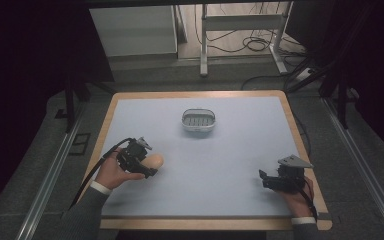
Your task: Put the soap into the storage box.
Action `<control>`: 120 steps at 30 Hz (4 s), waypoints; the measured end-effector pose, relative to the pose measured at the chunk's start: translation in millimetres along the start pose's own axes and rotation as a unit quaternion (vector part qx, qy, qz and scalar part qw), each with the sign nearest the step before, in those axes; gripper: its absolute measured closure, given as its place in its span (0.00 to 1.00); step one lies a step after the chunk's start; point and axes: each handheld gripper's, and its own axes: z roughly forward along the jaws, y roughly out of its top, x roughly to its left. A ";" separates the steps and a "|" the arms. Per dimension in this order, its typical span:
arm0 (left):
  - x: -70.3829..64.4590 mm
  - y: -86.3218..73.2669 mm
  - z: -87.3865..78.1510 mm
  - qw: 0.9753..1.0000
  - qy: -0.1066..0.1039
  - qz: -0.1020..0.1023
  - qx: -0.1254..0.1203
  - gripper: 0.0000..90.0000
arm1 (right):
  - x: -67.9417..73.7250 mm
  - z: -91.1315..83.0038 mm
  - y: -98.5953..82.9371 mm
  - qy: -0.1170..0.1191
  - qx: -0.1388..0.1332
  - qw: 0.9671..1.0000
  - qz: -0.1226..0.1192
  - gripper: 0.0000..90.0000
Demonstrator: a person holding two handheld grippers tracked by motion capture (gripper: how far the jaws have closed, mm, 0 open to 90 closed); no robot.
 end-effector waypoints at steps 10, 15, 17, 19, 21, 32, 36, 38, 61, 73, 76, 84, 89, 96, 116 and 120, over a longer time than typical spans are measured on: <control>6.1 10.5 0.3 1.000 -0.006 0.000 -0.002 0.36 | -0.8 0.9 -0.8 -0.001 0.002 1.000 -0.001 0.08; 9.9 14.5 1.4 1.000 -0.004 -0.001 0.000 0.36 | -1.2 1.2 -1.2 -0.002 0.003 1.000 -0.001 0.08; 11.3 16.1 1.2 1.000 -0.003 -0.002 0.001 0.36 | -1.5 1.4 -1.3 -0.002 0.003 1.000 -0.002 0.08; 12.0 17.0 0.9 1.000 -0.001 -0.001 0.002 0.36 | -1.6 1.7 -1.5 -0.003 0.004 1.000 -0.002 0.08; 13.1 18.8 0.4 1.000 -0.001 -0.002 0.000 0.36 | -1.7 1.8 -1.6 -0.003 0.004 1.000 -0.002 0.08; 19.2 28.3 1.8 1.000 0.001 -0.003 0.000 0.36 | -3.0 2.4 -2.6 -0.004 0.006 1.000 -0.001 0.08; 22.1 30.3 1.6 1.000 0.003 -0.005 0.000 0.36 | -3.4 2.6 -2.5 -0.004 0.005 1.000 -0.001 0.08; 22.9 31.0 1.6 1.000 0.003 -0.005 0.000 0.36 | -3.4 2.4 -2.5 -0.004 0.006 1.000 -0.001 0.08; 38.7 48.8 3.2 1.000 0.011 -0.009 -0.004 0.36 | -4.1 2.0 -2.6 -0.008 0.005 1.000 0.000 0.08; 44.5 58.2 7.7 1.000 0.016 -0.006 -0.003 0.37 | -4.9 2.2 -3.0 -0.009 0.006 1.000 0.000 0.08; 45.5 61.1 9.4 1.000 0.014 -0.004 -0.001 0.37 | -5.2 2.1 -3.0 -0.009 0.006 1.000 0.000 0.08; 46.5 68.6 11.8 1.000 0.016 0.002 0.000 0.36 | -5.3 2.5 -3.2 -0.009 0.006 1.000 0.000 0.08; 45.4 75.5 13.9 1.000 0.013 0.010 0.003 0.36 | -5.5 2.5 -3.4 -0.008 0.008 1.000 0.000 0.08; 44.1 82.3 16.5 1.000 0.011 0.016 0.003 0.36 | -6.5 2.7 -3.8 -0.009 0.008 1.000 0.001 0.08; 42.5 110.7 23.8 0.999 0.016 0.040 0.014 0.37 | -9.3 3.1 -5.0 -0.010 0.008 1.000 0.004 0.08; 44.7 116.0 25.1 0.999 0.018 0.043 0.015 0.37 | -9.6 2.8 -4.9 -0.010 0.008 1.000 0.005 0.08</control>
